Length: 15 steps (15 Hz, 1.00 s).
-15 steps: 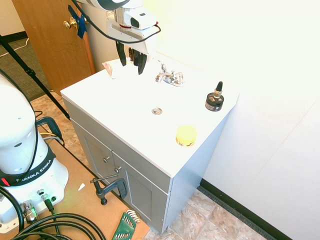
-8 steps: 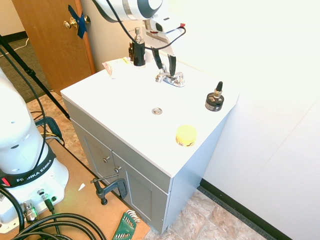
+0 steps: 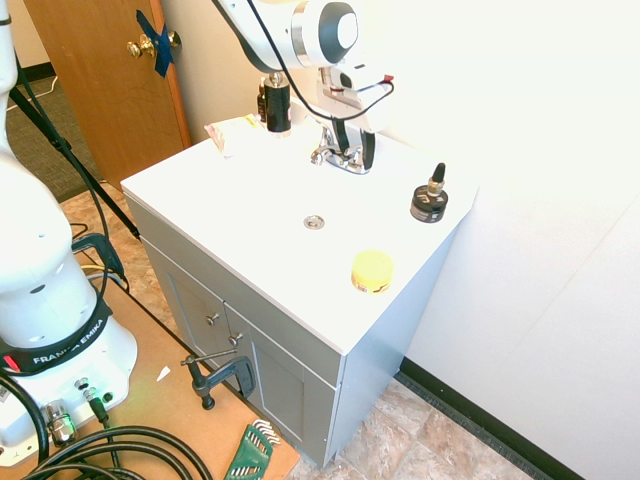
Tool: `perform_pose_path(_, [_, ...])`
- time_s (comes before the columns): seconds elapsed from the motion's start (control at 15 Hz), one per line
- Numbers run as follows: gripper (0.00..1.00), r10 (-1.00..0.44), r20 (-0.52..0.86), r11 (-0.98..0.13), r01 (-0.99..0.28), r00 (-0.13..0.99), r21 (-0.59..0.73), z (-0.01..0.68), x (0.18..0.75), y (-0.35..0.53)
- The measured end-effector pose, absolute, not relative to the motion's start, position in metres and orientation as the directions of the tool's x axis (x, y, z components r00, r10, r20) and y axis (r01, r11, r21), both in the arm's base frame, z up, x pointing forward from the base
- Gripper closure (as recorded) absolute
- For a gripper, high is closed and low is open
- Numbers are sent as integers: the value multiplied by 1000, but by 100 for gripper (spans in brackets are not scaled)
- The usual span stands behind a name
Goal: Turn off the cold water
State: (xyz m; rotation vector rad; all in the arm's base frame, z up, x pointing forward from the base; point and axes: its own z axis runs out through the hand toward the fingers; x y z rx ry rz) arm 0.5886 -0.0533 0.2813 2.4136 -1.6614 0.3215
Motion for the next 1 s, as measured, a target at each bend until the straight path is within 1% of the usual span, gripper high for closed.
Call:
perform_pose_path(0.27, [0, -905, 300, -307, -951, 304, 35, 264, 602, -80])
perform_pose_path(0.4, [0, -906, 309, -288, -956, 291, 56, 261, 605, -92])
perform_pose_path(0.73, [0, -906, 331, -252, -965, 264, 77, 291, 617, -116])
perform_pose_path(1.0, [0, -928, 250, -282, -959, 277, 16, 314, 606, -98])
